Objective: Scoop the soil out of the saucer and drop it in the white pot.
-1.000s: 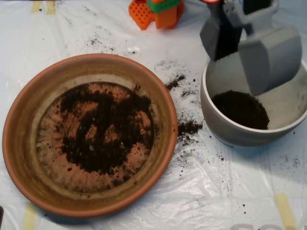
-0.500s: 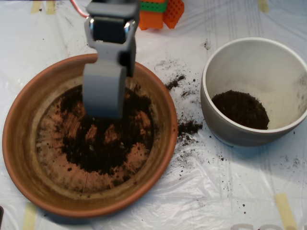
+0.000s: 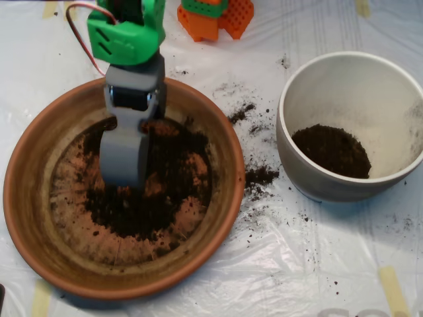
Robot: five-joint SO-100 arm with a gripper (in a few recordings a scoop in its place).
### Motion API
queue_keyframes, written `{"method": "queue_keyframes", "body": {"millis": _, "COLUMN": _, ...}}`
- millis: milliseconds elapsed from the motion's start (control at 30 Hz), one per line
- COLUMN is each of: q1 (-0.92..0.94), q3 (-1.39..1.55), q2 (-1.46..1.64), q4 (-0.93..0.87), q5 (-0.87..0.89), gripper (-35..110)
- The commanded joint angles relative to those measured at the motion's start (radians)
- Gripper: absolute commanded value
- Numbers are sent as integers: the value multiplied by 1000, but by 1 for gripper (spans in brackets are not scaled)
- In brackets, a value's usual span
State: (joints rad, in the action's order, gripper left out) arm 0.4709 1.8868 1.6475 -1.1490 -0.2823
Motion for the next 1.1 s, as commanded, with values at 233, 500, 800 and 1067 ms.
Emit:
{"method": "queue_keyframes", "body": {"millis": 233, "q1": 35, "q3": -313, "q2": -256, "q4": -109, "q5": -49, "gripper": 49}}
{"method": "queue_keyframes", "body": {"millis": 500, "q1": -2, "q3": -661, "q2": -482, "q4": -313, "q5": -29, "gripper": 51}}
{"method": "queue_keyframes", "body": {"millis": 800, "q1": -3, "q3": -1049, "q2": -718, "q4": -502, "q5": -31, "gripper": 50}}
{"method": "queue_keyframes", "body": {"millis": 1067, "q1": 29, "q3": -1184, "q2": -862, "q4": -592, "q5": -94, "gripper": 49}}
